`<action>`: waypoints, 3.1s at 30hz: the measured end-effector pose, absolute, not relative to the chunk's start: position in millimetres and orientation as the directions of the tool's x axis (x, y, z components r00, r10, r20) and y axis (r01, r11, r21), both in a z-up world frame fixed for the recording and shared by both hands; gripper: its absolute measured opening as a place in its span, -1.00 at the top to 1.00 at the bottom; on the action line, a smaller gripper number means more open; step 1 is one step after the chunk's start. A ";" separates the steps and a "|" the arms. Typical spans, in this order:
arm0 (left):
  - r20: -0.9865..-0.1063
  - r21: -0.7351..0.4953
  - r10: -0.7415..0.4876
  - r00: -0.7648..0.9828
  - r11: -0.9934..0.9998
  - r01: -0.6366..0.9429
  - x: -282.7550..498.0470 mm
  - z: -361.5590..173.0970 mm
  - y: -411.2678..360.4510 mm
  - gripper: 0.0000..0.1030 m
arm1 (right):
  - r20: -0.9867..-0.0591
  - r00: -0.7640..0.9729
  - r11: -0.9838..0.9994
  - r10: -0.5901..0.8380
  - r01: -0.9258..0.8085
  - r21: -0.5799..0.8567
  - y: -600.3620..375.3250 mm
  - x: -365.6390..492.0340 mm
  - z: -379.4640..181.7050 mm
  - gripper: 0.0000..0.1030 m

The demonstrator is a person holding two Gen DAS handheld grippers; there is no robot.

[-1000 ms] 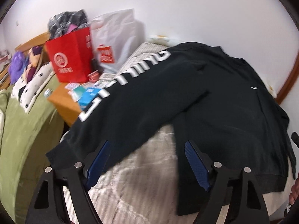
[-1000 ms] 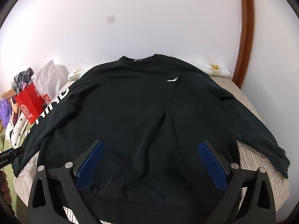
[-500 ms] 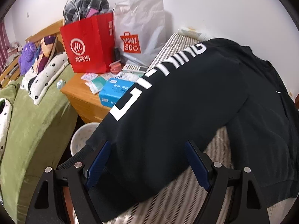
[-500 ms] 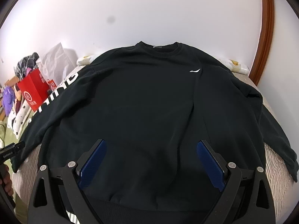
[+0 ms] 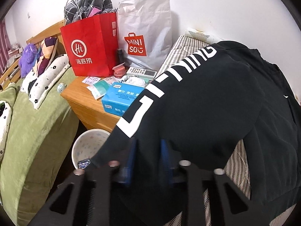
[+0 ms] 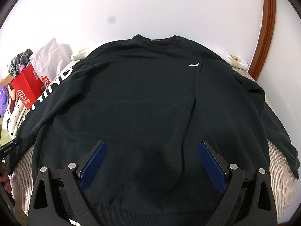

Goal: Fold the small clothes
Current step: 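Grasp the lettered sleeve cuff with the left gripper, then fold the lettered sleeve across the sweatshirt body with the left gripper, release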

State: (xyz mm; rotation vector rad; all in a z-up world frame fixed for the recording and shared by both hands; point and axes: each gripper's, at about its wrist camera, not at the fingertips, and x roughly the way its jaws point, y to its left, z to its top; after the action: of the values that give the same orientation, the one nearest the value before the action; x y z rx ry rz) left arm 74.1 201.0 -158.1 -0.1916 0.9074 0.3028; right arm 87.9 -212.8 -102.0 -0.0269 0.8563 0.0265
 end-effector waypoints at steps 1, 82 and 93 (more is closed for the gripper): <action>-0.798 -0.040 0.170 0.578 0.942 -0.333 74.9 -157.5 201.5 0.81 | -0.757 0.653 0.999 0.013 -0.036 -0.014 -211.1 89.2 -103.6 -0.87; -0.730 -0.156 -0.274 0.626 0.959 0.237 233.6 -42.1 -157.8 0.36 | -0.699 0.694 0.979 -0.170 0.200 -0.039 -426.1 105.2 -60.2 -0.63; -0.724 -0.132 -0.166 0.669 0.986 0.103 192.4 -37.1 -63.1 0.05 | -0.693 0.719 0.997 -0.043 0.075 0.015 -356.0 111.2 -50.6 -0.25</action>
State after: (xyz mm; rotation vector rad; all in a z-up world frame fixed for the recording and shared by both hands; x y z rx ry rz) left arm 192.4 -63.1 -37.1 -0.0823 0.8240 -0.1518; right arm 111.2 -356.0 -50.6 0.0429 0.7655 -0.0652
